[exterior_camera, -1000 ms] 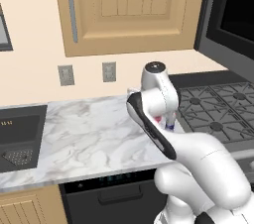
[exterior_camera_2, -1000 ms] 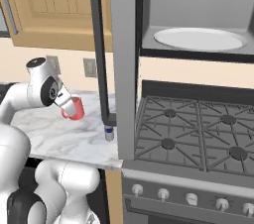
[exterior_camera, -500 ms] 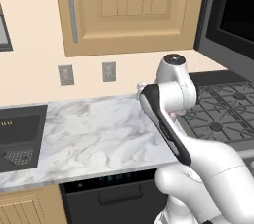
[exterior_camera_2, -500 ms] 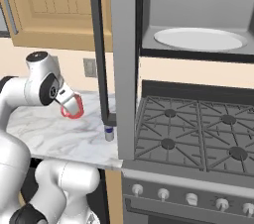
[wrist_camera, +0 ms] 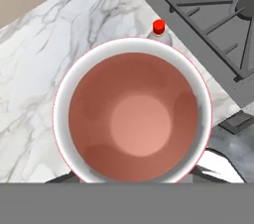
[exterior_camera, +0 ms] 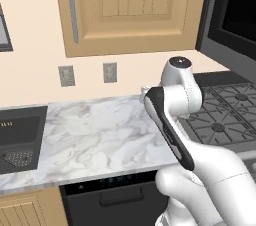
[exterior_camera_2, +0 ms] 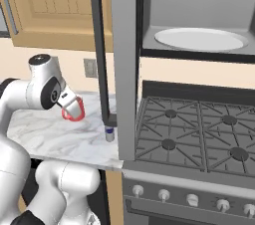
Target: Place the microwavable item in the microwave. Then, close the microwave door and press the start button.
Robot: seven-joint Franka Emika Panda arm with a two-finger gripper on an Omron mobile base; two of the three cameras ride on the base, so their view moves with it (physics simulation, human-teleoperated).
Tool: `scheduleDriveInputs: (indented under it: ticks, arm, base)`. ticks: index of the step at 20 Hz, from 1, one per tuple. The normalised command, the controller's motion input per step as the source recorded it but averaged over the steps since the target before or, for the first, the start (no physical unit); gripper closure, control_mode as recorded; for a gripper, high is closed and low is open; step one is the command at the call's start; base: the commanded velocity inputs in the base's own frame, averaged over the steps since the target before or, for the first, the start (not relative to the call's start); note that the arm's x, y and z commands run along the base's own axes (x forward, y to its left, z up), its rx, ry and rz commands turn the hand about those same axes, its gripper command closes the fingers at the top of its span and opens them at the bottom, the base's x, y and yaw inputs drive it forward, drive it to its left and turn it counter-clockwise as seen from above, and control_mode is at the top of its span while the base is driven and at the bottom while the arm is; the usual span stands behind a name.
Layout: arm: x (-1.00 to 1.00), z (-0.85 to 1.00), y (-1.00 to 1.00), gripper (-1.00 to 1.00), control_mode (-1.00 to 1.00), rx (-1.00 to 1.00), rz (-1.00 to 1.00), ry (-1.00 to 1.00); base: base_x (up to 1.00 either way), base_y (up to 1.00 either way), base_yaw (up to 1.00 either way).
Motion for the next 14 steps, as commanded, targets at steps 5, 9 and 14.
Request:
scheduleDriveInputs:
  ticks: [5, 9, 14]
  arm:
    - [0.00, -0.04, 0.00, 1.00, -1.00, -0.01, 0.00, 0.01]
    - [-0.17, -0.17, 0.00, 1.00, -1.00, -0.01, 0.00, 0.00]
    - [-0.72, -0.06, 0.00, 1.00, -1.00, 0.00, 0.00, -0.04]
  base:
    - [0.00, 0.00, 0.00]
    - [0.00, 0.00, 0.00]
    - [0.00, 0.00, 0.00]
